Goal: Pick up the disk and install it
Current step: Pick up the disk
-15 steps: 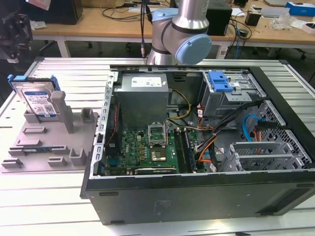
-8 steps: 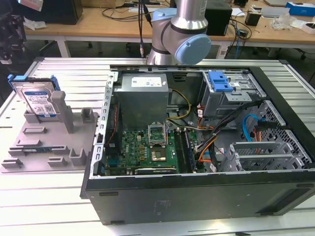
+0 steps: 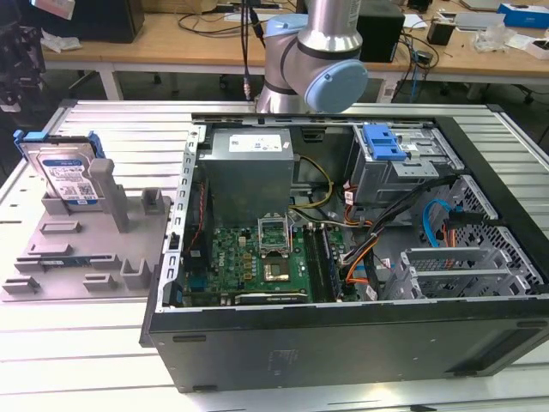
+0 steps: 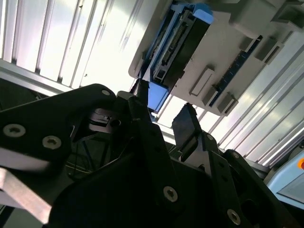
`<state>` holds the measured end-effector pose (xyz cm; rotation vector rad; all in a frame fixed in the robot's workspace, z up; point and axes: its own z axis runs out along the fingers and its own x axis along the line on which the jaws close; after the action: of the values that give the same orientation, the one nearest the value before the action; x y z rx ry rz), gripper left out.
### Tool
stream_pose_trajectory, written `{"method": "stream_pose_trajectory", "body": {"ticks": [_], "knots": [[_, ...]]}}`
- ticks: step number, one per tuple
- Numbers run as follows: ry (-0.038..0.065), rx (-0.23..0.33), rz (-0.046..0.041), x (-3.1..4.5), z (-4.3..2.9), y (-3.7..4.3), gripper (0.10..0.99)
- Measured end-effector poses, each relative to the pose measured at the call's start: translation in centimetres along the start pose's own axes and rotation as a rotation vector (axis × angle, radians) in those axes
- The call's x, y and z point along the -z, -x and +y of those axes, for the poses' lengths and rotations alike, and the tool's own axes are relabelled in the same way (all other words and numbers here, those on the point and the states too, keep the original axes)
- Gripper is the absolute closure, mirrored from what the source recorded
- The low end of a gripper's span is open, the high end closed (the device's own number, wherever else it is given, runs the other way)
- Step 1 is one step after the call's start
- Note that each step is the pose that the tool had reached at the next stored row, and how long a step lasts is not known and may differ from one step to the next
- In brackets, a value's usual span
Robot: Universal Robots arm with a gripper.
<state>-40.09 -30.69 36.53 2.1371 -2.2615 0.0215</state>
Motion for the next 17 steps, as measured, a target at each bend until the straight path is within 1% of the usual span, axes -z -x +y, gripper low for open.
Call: {"method": "stream_pose_trajectory", "body": {"ticks": [8,17], "knots": [[0.000,0.003,0.0000,-0.40,0.04,0.01,0.604],[0.000,0.004,0.0000,-1.09,0.37,0.01,0.604]]}}
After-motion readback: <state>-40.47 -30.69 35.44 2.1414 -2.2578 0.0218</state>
